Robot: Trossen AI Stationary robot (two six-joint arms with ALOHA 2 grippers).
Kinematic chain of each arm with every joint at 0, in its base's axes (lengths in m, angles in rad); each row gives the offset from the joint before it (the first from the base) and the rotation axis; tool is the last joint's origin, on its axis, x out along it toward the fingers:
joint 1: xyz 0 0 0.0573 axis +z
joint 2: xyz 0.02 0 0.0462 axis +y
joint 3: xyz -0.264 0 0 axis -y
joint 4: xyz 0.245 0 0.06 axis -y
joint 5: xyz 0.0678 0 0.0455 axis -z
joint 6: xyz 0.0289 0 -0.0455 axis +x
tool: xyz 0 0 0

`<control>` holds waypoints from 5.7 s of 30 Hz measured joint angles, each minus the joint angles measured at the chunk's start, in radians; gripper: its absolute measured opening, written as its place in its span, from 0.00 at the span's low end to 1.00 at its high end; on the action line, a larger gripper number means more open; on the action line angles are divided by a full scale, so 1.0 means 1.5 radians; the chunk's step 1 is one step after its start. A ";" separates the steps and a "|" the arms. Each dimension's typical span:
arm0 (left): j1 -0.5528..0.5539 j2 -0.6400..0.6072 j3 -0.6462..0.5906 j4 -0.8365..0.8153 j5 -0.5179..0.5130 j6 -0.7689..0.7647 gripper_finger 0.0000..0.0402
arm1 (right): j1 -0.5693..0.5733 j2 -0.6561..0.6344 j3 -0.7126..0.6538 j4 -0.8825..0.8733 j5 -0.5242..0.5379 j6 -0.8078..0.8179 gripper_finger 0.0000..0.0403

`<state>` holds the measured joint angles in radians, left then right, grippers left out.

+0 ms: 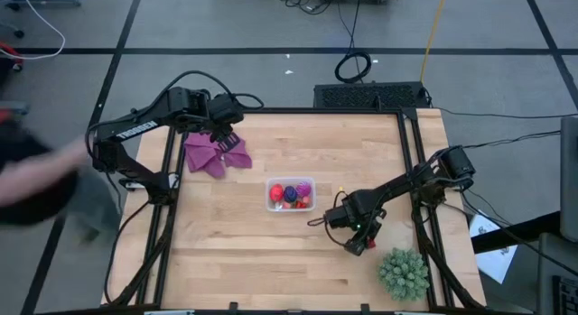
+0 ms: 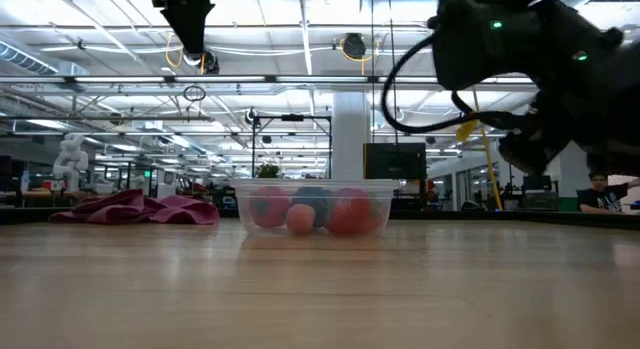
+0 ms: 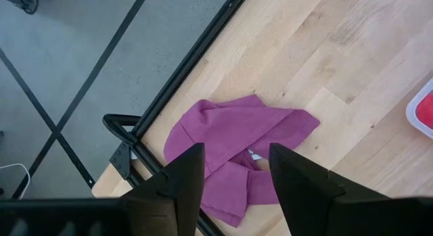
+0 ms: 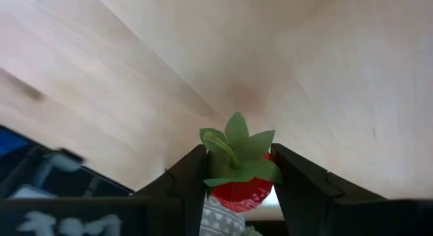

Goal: Pick and placing Produce into tupperware
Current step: Put the red strawberry into the transparent bin, then return to Home Position

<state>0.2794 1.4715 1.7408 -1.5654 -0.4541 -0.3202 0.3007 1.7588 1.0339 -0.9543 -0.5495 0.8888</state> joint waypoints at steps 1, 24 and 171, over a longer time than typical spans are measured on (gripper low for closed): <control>0.000 0.000 0.000 0.000 0.000 0.000 0.43 | -0.008 0.000 0.004 0.001 0.000 -0.009 0.35; 0.001 0.000 0.000 -0.001 0.000 0.018 0.43 | -0.172 0.000 0.317 -0.031 0.118 -0.251 0.35; -0.358 -0.673 -0.375 0.198 0.020 -0.088 0.43 | -0.157 -0.710 0.130 0.132 0.260 -0.497 0.47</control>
<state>-0.2577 0.4622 1.1786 -1.2680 -0.4241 -0.4524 0.0647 0.6932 1.2287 -0.7564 -0.1589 0.1429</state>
